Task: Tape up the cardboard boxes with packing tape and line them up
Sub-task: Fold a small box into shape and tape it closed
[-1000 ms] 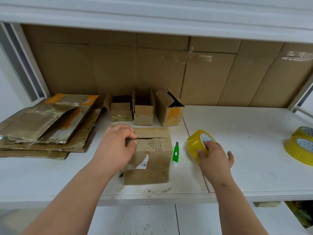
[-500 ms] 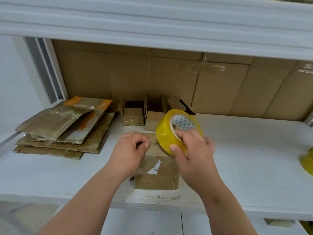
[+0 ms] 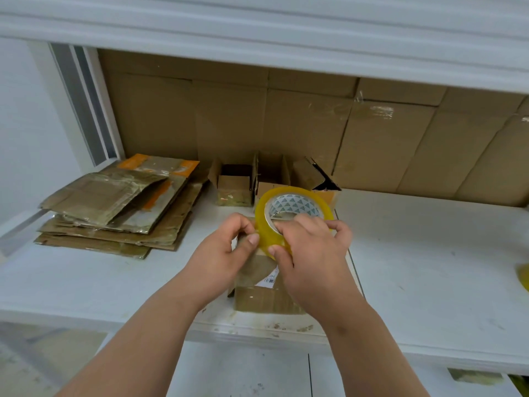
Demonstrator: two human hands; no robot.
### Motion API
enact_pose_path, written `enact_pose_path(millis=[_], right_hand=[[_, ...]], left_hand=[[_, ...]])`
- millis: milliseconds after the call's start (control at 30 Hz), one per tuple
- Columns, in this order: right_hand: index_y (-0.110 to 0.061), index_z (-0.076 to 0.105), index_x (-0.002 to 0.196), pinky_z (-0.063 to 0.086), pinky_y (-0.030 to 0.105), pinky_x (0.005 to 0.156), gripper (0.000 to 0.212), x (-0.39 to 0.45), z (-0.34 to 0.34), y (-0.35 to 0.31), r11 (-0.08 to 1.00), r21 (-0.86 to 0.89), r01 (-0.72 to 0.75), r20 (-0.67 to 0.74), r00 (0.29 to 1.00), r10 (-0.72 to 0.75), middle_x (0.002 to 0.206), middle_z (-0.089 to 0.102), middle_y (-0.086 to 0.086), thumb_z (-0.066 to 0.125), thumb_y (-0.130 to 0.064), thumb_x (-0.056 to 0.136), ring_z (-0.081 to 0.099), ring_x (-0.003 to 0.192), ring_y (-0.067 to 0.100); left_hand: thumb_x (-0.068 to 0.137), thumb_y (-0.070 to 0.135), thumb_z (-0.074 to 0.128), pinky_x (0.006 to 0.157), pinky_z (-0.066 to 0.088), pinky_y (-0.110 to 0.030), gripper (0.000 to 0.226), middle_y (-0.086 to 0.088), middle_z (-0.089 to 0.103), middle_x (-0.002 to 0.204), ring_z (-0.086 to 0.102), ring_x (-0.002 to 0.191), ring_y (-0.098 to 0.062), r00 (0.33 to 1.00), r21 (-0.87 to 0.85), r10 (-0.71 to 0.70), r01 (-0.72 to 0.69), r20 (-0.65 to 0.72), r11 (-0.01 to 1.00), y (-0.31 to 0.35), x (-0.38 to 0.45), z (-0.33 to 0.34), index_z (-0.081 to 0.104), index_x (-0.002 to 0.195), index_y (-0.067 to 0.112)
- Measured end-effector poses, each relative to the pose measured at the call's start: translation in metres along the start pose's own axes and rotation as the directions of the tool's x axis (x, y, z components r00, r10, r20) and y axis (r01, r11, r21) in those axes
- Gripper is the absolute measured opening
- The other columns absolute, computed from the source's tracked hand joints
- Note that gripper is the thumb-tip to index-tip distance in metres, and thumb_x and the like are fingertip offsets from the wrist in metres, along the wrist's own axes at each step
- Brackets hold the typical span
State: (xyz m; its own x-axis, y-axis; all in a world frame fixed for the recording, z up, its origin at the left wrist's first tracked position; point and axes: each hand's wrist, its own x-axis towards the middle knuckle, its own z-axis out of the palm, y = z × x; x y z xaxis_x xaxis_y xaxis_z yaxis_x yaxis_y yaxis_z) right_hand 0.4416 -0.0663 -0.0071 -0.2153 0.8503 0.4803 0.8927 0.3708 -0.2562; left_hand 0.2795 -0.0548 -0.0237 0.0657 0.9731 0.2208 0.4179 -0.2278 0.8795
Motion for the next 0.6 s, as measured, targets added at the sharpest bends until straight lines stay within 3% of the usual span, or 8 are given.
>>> enact_pose_path(millis=[67, 167, 267, 333, 400, 467, 533, 600], right_hand=[[-0.031, 0.066, 0.113, 0.016, 0.041, 0.102, 0.033, 0.000, -0.001, 0.000, 1.000, -0.015, 0.010, 0.003, 1.000, -0.010, 0.106, 0.062, -0.013, 0.050, -0.039, 0.085, 0.057, 0.106, 0.014], [-0.033, 0.065, 0.119, 0.011, 0.043, 0.106, 0.038, 0.000, -0.007, 0.003, 1.000, -0.022, 0.019, 0.007, 1.000, -0.018, 0.110, 0.063, -0.013, 0.048, -0.044, 0.087, 0.056, 0.111, 0.014], [-0.035, 0.061, 0.123, 0.001, 0.046, 0.116, 0.047, 0.003, -0.021, 0.011, 1.000, -0.012, 0.000, 0.109, 0.994, 0.001, 0.123, 0.056, -0.016, 0.043, -0.046, 0.081, 0.044, 0.126, 0.007], [-0.035, 0.059, 0.117, -0.004, 0.046, 0.119, 0.046, 0.006, -0.028, 0.021, 1.000, 0.003, -0.006, 0.159, 0.987, 0.005, 0.131, 0.050, -0.018, 0.042, -0.046, 0.076, 0.037, 0.132, 0.004], [-0.037, 0.057, 0.108, 0.000, 0.045, 0.120, 0.036, 0.010, -0.033, 0.030, 0.999, 0.045, -0.027, 0.192, 0.981, 0.018, 0.140, 0.043, -0.018, 0.049, -0.052, 0.076, 0.032, 0.135, 0.005], [-0.038, 0.055, 0.098, 0.015, 0.043, 0.119, 0.024, 0.015, -0.035, 0.034, 0.986, 0.156, -0.067, 0.239, 0.971, 0.028, 0.142, 0.039, -0.019, 0.065, -0.051, 0.081, 0.032, 0.135, 0.007], [-0.032, 0.060, 0.093, 0.029, 0.040, 0.113, 0.022, 0.022, -0.033, 0.032, 0.939, 0.323, -0.113, 0.250, 0.968, 0.031, 0.135, 0.044, -0.020, 0.076, -0.039, 0.080, 0.034, 0.131, 0.007], [-0.026, 0.065, 0.092, 0.031, 0.035, 0.110, 0.023, 0.026, -0.031, 0.029, 0.899, 0.416, -0.140, 0.246, 0.969, 0.037, 0.124, 0.052, -0.022, 0.080, -0.035, 0.078, 0.034, 0.127, 0.004]], left_hand=[[0.099, 0.028, 0.054, 0.075, 0.048, -0.032, 0.013, 0.012, 0.064, 0.101, 0.059, 0.091, -0.010, 0.999, 0.026, 0.019, -0.018, -0.033, 0.999, -0.001, 0.001, 0.000, 0.055, 0.086, 0.027], [0.097, 0.019, 0.057, 0.091, 0.038, -0.021, 0.016, 0.012, 0.050, 0.124, 0.044, 0.120, 0.005, 0.993, 0.052, 0.082, -0.078, -0.088, 0.996, -0.004, 0.004, -0.002, 0.056, 0.082, 0.024], [0.098, 0.015, 0.055, 0.091, 0.037, -0.017, 0.017, 0.011, 0.049, 0.121, 0.038, 0.116, 0.019, 0.988, 0.068, 0.120, -0.113, -0.099, 0.991, -0.008, 0.007, -0.004, 0.055, 0.083, 0.024], [0.099, 0.015, 0.053, 0.086, 0.036, -0.008, 0.017, 0.010, 0.049, 0.120, 0.040, 0.110, 0.020, 0.986, 0.081, 0.131, -0.123, -0.104, 0.989, -0.009, 0.007, -0.004, 0.054, 0.084, 0.024], [0.099, 0.016, 0.051, 0.082, 0.034, -0.003, 0.016, 0.008, 0.048, 0.119, 0.042, 0.108, 0.017, 0.984, 0.098, 0.142, -0.132, -0.108, 0.986, -0.011, 0.008, -0.003, 0.054, 0.086, 0.023], [0.100, 0.018, 0.049, 0.080, 0.035, -0.003, 0.016, 0.007, 0.048, 0.118, 0.044, 0.105, 0.013, 0.985, 0.106, 0.136, -0.125, -0.107, 0.986, -0.012, 0.008, -0.003, 0.053, 0.087, 0.024], [0.102, 0.019, 0.046, 0.077, 0.034, -0.002, 0.018, 0.007, 0.048, 0.115, 0.045, 0.101, 0.011, 0.986, 0.114, 0.131, -0.119, -0.106, 0.986, -0.010, 0.008, -0.004, 0.051, 0.086, 0.026], [0.103, 0.020, 0.044, 0.074, 0.036, -0.007, 0.020, 0.005, 0.047, 0.109, 0.047, 0.093, 0.006, 0.985, 0.103, 0.120, -0.108, -0.121, 0.989, -0.008, 0.009, -0.003, 0.048, 0.085, 0.028]])
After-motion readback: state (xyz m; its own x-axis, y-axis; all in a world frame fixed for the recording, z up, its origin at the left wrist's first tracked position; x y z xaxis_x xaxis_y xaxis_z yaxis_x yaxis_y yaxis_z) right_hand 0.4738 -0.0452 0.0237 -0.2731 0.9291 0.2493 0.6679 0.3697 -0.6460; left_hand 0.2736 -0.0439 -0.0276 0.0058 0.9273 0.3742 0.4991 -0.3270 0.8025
